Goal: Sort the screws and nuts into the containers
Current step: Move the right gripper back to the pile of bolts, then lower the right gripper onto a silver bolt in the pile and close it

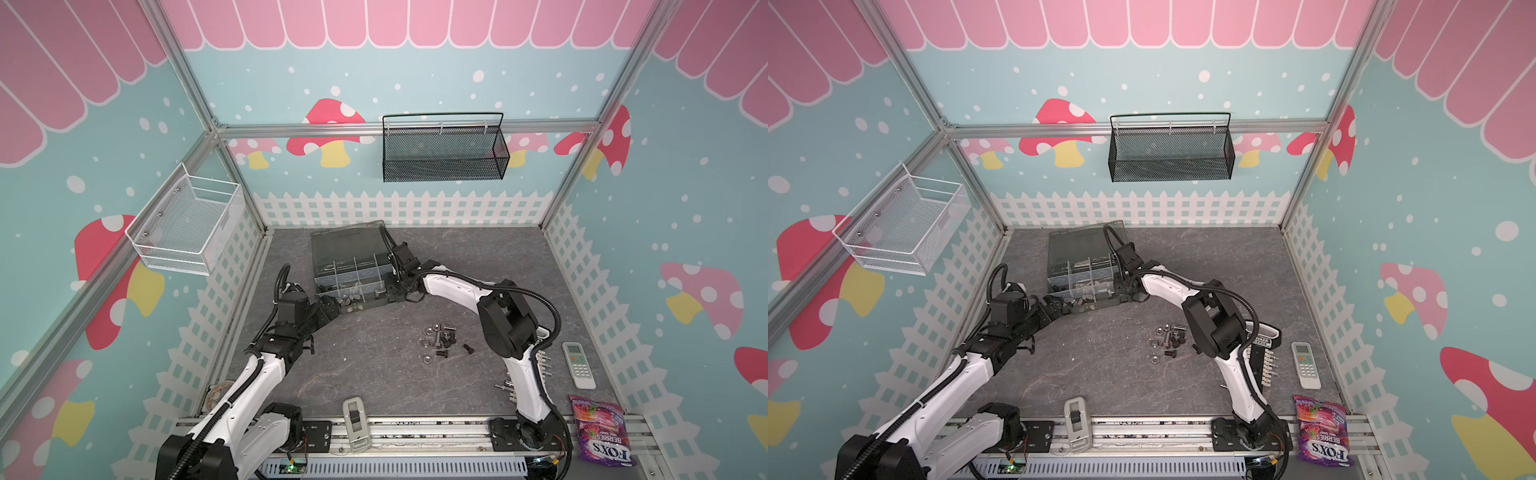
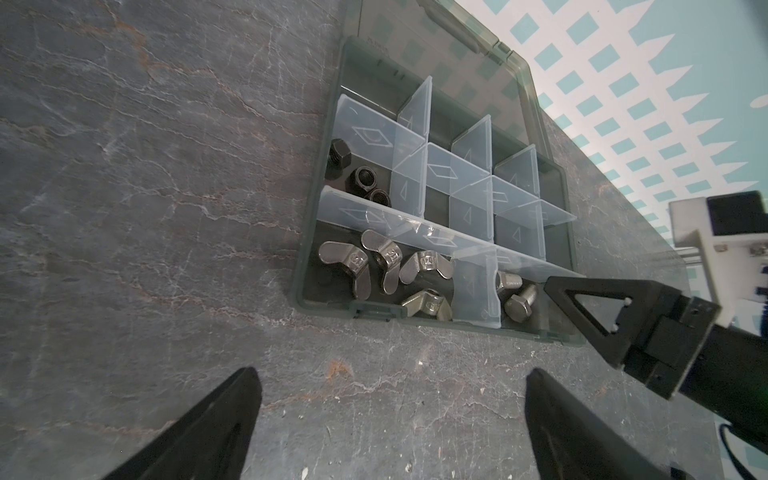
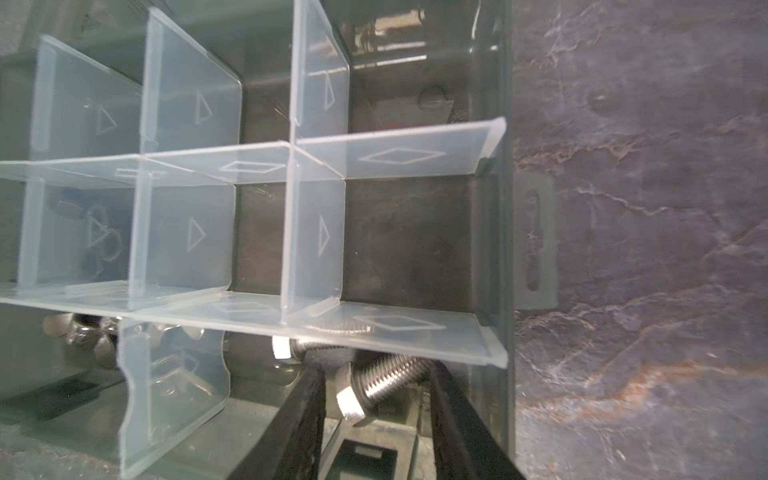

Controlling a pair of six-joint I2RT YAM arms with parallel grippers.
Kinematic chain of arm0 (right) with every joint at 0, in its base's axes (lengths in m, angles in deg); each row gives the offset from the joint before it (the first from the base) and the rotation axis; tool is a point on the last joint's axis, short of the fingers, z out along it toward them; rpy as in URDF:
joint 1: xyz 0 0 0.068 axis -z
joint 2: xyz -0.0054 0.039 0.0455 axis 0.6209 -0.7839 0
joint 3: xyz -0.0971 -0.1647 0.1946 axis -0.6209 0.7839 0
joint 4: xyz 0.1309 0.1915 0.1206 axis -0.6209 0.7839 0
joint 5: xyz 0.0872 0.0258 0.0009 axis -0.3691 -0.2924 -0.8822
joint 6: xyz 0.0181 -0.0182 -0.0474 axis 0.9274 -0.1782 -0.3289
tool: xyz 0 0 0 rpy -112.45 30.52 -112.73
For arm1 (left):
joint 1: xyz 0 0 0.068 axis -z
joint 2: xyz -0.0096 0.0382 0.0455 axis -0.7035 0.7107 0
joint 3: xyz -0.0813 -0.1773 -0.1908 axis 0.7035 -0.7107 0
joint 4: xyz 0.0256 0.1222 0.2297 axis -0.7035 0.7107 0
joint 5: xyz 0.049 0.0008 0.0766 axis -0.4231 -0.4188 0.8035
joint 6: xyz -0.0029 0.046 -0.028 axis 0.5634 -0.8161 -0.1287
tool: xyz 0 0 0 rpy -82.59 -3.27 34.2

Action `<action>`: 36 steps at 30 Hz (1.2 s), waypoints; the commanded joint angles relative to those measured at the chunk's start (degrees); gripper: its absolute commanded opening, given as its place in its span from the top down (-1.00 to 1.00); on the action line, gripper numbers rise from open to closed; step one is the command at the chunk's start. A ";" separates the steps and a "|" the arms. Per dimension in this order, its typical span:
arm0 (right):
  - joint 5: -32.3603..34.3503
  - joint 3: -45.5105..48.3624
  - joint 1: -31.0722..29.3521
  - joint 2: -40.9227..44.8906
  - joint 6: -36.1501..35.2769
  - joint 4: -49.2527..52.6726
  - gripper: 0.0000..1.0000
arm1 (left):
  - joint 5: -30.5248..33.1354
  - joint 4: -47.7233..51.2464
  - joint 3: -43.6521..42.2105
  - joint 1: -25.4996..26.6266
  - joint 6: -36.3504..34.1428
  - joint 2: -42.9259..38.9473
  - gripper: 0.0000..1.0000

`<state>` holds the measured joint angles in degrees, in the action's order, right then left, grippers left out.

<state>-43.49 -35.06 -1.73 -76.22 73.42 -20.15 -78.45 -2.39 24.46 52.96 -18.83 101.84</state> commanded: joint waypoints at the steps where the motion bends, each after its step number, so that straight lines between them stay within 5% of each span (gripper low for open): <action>1: 1.25 -0.38 -0.05 4.81 -1.30 0.52 0.13 | -0.13 1.04 1.64 -0.63 -0.18 -0.90 -0.99; 10: 4.28 13.61 0.04 19.37 -0.73 1.12 0.14 | 0.53 2.02 2.03 -0.64 -0.52 -1.96 -1.00; 21: 10.12 32.96 1.25 35.00 0.29 13.90 0.09 | -0.45 1.85 2.30 -0.80 -0.13 -1.88 -1.00; 36: 8.69 38.91 2.84 32.53 -0.42 16.90 -0.06 | -0.92 1.75 2.66 -0.79 0.41 -1.20 -1.00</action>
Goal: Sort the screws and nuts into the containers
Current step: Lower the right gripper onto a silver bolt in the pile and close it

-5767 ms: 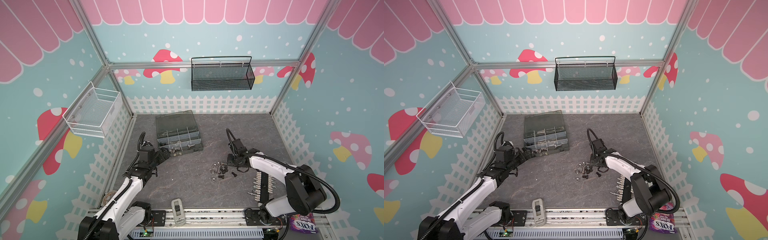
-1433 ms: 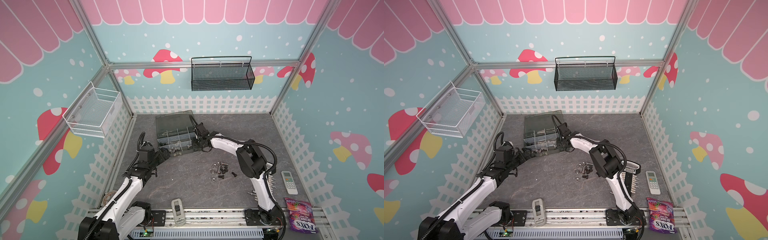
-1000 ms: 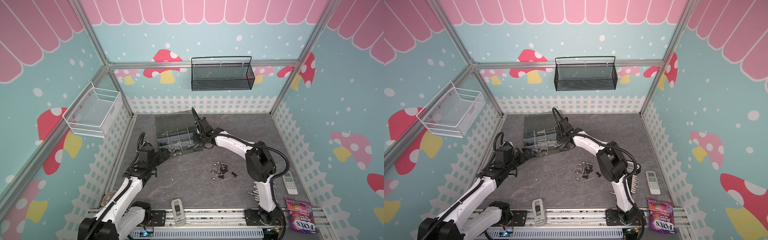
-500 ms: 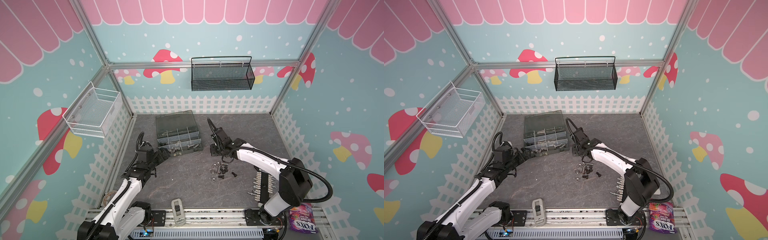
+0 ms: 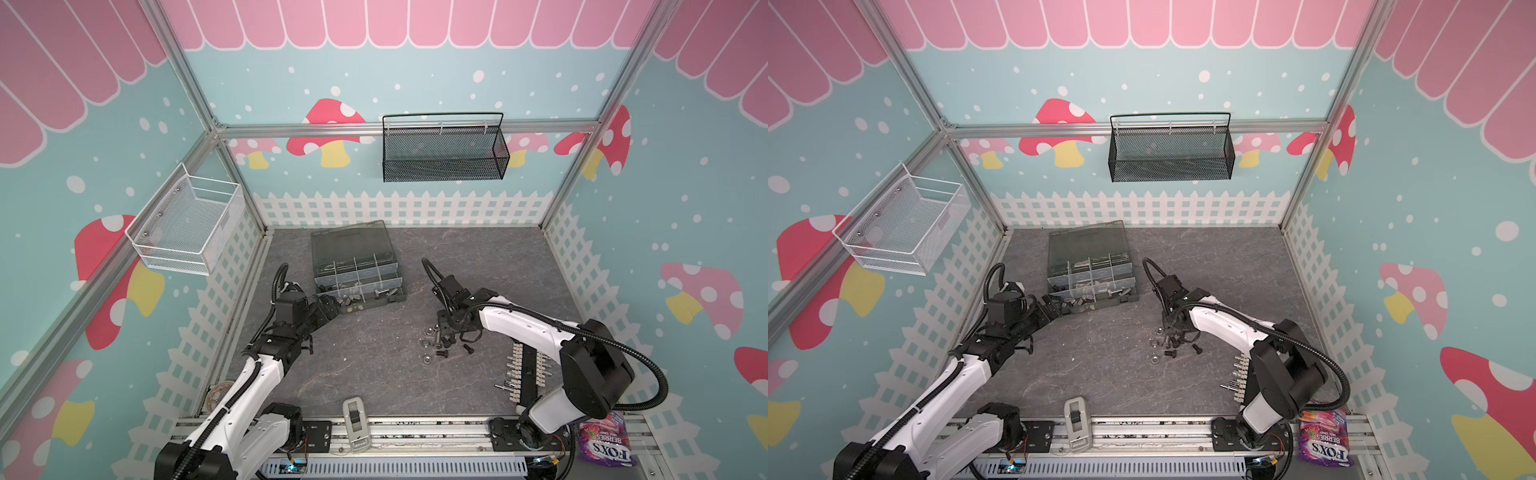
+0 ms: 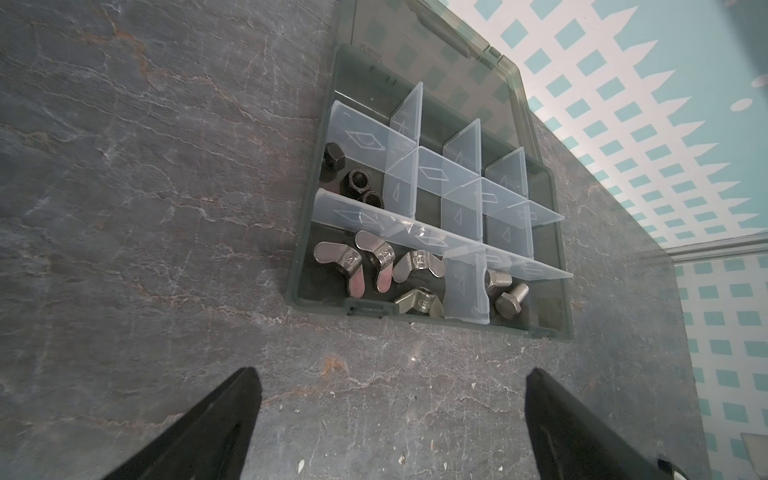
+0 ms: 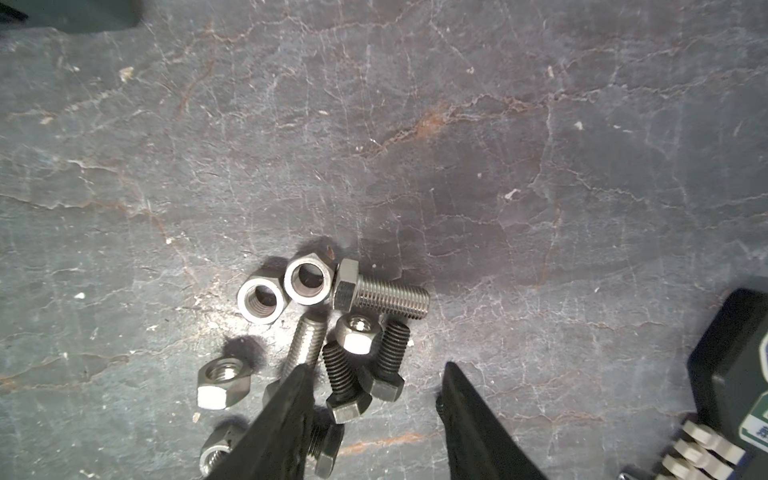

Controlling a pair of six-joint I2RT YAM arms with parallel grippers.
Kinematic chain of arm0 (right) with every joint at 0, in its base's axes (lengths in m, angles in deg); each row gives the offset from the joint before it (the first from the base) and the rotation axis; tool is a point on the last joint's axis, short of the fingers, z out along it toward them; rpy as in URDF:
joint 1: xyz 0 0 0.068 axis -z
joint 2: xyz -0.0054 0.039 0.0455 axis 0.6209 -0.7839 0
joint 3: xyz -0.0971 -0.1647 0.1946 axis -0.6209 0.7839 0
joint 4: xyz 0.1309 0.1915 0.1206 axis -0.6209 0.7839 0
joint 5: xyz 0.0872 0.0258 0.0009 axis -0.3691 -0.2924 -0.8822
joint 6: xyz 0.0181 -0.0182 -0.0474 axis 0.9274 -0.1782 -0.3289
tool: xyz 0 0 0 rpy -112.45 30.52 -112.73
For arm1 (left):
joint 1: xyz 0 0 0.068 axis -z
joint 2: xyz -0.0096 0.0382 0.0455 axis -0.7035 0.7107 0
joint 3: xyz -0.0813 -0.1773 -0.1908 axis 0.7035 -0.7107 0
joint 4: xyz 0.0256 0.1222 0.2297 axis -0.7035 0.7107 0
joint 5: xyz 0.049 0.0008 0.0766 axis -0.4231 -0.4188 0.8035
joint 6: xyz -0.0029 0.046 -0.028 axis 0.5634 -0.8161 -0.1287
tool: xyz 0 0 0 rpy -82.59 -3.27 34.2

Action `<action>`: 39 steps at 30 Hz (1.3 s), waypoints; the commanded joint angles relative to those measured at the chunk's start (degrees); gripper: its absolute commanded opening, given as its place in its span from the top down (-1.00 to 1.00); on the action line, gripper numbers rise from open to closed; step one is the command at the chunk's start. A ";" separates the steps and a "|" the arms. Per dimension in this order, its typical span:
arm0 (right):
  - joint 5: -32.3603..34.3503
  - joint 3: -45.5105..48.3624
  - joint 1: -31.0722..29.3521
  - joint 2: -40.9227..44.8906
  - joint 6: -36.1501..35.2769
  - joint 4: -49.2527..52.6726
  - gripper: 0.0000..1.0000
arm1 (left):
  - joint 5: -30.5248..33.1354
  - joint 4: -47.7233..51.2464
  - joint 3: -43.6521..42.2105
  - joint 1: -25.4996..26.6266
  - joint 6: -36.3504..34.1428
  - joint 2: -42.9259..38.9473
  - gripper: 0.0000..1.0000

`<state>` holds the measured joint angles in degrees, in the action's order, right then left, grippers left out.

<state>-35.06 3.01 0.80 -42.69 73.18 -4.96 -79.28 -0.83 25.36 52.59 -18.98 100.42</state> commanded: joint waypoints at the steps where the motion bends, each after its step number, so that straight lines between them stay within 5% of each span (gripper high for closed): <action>1: 0.21 0.81 0.31 -1.19 -0.26 1.71 -0.06 | -0.08 0.12 1.83 -0.41 0.59 0.31 -1.00; 39: -2.03 -0.57 6.60 -11.02 -3.99 -7.11 -0.12 | 0.08 -0.67 2.11 -0.47 0.57 2.36 -0.99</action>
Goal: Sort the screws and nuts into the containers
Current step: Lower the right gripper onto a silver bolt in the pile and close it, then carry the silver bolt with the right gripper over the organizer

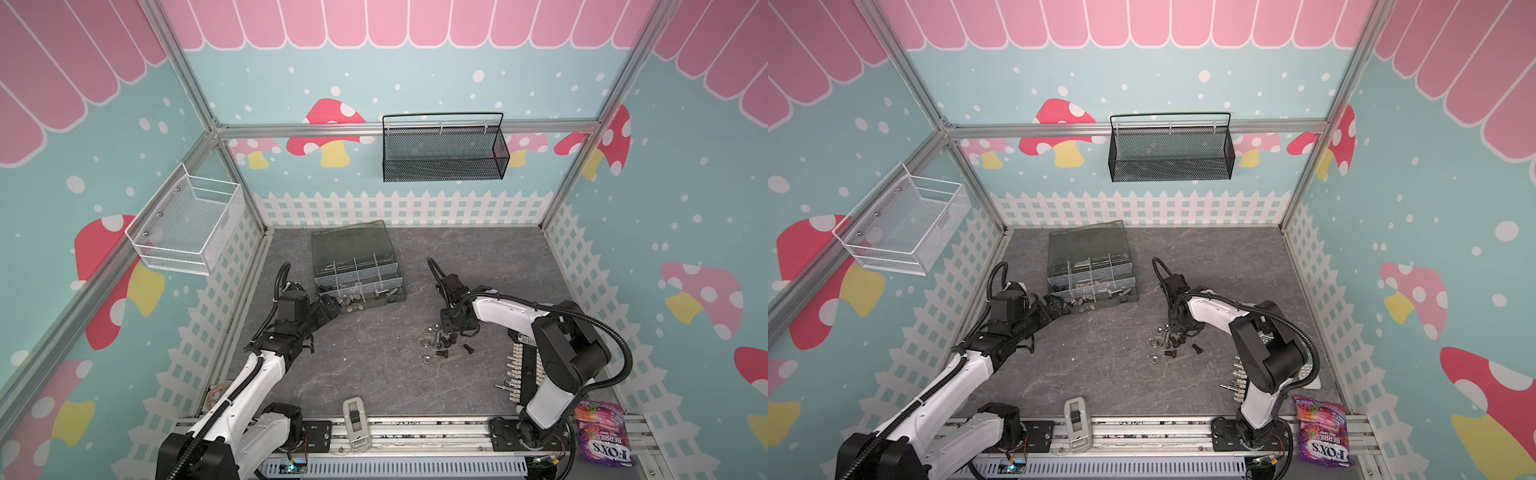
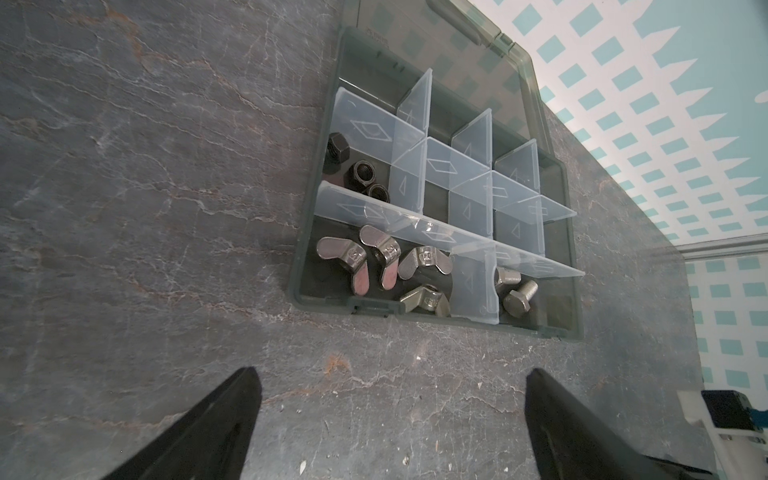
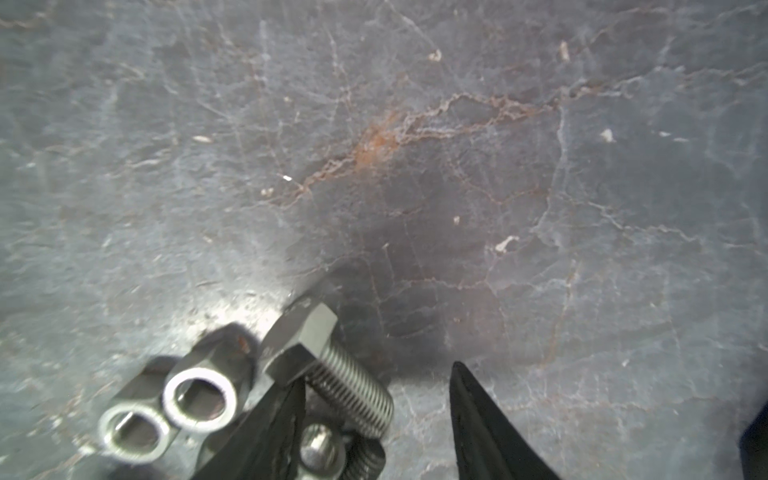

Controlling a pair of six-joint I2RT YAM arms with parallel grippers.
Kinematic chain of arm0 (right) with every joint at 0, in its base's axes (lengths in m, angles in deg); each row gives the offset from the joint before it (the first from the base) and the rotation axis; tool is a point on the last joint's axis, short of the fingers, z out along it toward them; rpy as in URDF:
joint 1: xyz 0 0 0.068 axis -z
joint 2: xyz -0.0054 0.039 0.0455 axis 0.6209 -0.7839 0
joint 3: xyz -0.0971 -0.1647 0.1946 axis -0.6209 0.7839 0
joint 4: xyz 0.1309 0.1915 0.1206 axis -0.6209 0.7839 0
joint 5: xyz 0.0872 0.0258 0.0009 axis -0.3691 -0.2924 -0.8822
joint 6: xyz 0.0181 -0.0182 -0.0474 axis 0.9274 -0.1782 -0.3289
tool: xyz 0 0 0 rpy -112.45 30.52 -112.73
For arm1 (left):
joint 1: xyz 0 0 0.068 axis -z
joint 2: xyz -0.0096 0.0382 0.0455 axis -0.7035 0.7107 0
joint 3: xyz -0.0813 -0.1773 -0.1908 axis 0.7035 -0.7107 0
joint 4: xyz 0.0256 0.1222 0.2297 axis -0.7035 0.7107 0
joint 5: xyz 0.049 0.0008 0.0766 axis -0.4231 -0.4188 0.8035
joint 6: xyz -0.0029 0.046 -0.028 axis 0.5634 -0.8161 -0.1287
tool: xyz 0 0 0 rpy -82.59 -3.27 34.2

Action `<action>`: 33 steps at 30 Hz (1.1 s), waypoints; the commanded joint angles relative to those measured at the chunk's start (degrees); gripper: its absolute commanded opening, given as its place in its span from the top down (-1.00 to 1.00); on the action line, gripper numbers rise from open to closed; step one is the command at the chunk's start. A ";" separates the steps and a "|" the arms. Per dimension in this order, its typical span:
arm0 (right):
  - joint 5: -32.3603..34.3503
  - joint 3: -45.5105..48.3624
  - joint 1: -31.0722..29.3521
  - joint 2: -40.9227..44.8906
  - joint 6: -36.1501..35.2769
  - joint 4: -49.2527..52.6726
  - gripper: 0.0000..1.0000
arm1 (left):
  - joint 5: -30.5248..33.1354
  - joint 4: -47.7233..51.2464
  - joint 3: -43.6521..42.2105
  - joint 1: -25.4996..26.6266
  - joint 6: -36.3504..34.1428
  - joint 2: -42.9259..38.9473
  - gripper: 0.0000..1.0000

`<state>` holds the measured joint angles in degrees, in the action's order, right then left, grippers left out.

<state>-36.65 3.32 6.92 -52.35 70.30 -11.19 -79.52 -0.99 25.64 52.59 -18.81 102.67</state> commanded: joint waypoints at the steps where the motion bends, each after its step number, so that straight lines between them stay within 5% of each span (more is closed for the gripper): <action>1: -0.68 -0.96 0.56 -1.69 -1.28 -1.06 -0.11 | 0.33 -0.52 1.74 -0.43 0.37 0.05 -1.00; 19: -2.64 -3.86 0.64 -0.31 -3.56 -1.09 0.96 | 0.64 -0.26 1.76 -0.54 0.14 0.02 -0.99; 33: -9.73 -26.17 -4.48 -7.70 -5.49 -5.03 1.00 | 0.06 -1.22 1.08 -0.54 0.70 0.28 -0.99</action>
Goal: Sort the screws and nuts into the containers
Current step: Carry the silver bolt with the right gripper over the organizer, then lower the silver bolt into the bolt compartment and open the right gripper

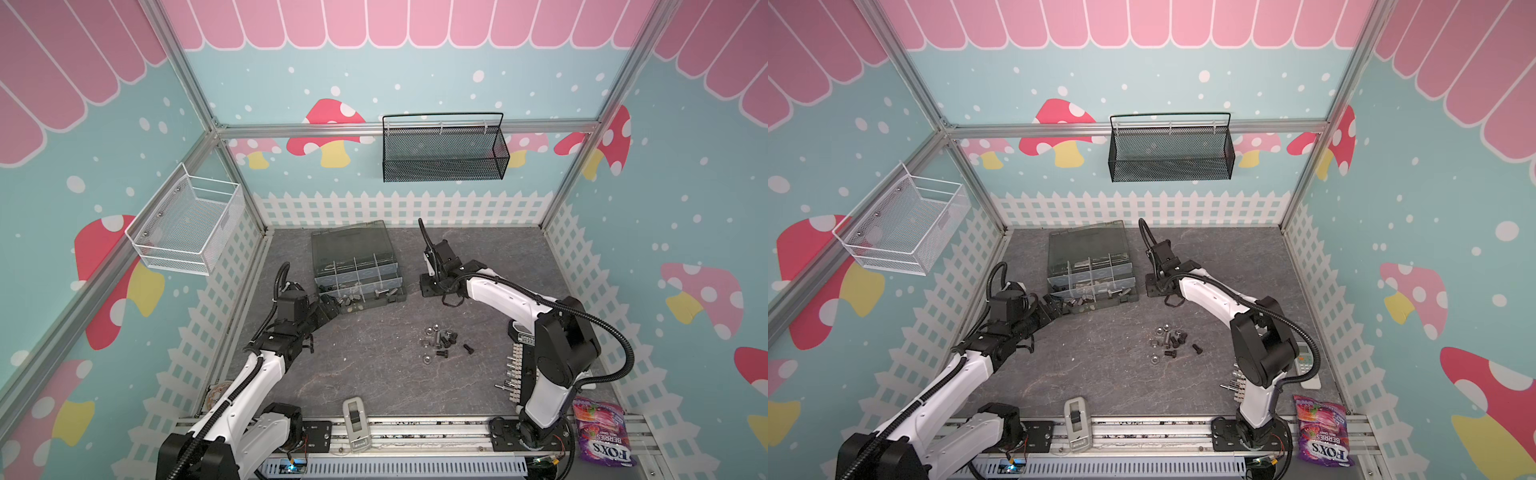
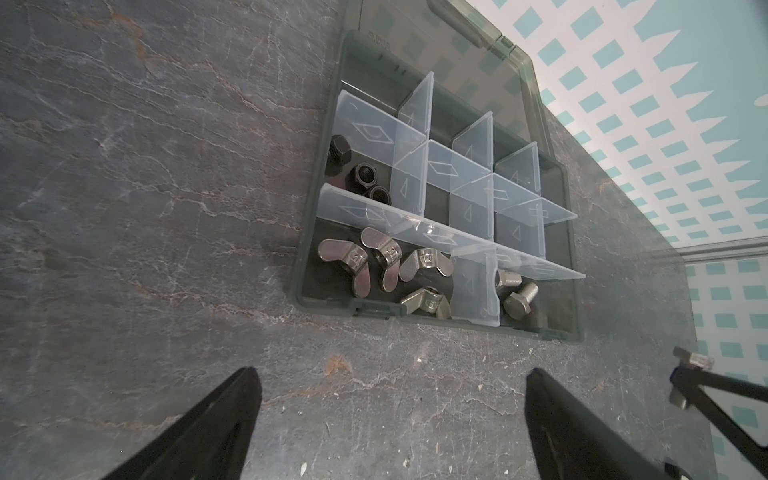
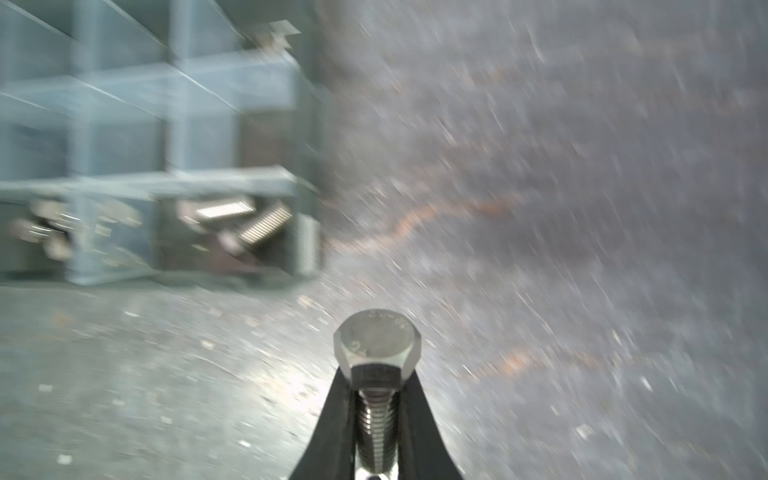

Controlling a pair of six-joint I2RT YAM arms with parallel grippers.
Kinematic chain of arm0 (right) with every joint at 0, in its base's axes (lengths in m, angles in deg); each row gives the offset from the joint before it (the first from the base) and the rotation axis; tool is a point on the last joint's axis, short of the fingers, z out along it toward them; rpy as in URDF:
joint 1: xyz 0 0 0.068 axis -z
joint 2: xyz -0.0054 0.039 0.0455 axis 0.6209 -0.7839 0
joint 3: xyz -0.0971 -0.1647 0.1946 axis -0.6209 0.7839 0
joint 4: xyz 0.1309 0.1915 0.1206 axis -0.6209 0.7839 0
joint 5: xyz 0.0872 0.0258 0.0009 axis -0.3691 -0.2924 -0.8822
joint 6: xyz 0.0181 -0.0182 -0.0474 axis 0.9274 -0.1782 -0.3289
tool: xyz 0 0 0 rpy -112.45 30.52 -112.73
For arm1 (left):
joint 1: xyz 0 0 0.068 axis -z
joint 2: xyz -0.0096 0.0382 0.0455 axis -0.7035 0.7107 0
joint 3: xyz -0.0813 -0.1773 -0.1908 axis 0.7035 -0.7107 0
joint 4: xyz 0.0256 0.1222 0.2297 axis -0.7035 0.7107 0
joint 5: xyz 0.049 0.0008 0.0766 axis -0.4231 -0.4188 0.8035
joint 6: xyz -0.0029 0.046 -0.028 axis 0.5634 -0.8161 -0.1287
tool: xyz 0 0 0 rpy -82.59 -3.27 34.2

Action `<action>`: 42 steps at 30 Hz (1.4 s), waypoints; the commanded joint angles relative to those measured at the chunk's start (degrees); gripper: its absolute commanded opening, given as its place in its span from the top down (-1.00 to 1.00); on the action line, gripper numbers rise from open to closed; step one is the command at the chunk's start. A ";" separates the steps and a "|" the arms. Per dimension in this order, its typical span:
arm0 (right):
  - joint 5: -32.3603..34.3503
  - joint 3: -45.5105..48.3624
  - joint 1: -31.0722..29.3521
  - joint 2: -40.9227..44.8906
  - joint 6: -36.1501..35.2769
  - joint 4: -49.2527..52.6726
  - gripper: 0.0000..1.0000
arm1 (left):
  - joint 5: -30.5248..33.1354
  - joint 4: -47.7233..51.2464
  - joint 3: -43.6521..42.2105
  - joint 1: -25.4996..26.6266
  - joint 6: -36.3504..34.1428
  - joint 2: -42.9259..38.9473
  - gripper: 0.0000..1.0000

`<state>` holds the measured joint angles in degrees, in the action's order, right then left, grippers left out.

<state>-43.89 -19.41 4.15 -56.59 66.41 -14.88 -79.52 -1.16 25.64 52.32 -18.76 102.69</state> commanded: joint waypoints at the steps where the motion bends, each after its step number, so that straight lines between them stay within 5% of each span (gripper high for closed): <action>1: -2.85 -5.46 -2.45 -4.26 -1.98 -1.29 1.00 | -0.01 -1.07 0.97 -0.33 0.66 0.18 -1.00; 19: -8.82 -26.57 -9.80 -23.79 -0.50 -1.12 0.95 | -0.16 -1.14 0.69 -0.34 0.76 -0.07 -1.00; 42: -9.32 -29.73 -10.39 -29.80 1.24 0.11 0.69 | -0.18 -1.35 0.95 -0.37 0.62 0.51 -1.00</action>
<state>-54.14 -47.85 -5.60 -84.11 67.09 -15.75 -79.56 -1.91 25.64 52.32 -18.61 103.54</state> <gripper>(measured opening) 0.160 0.991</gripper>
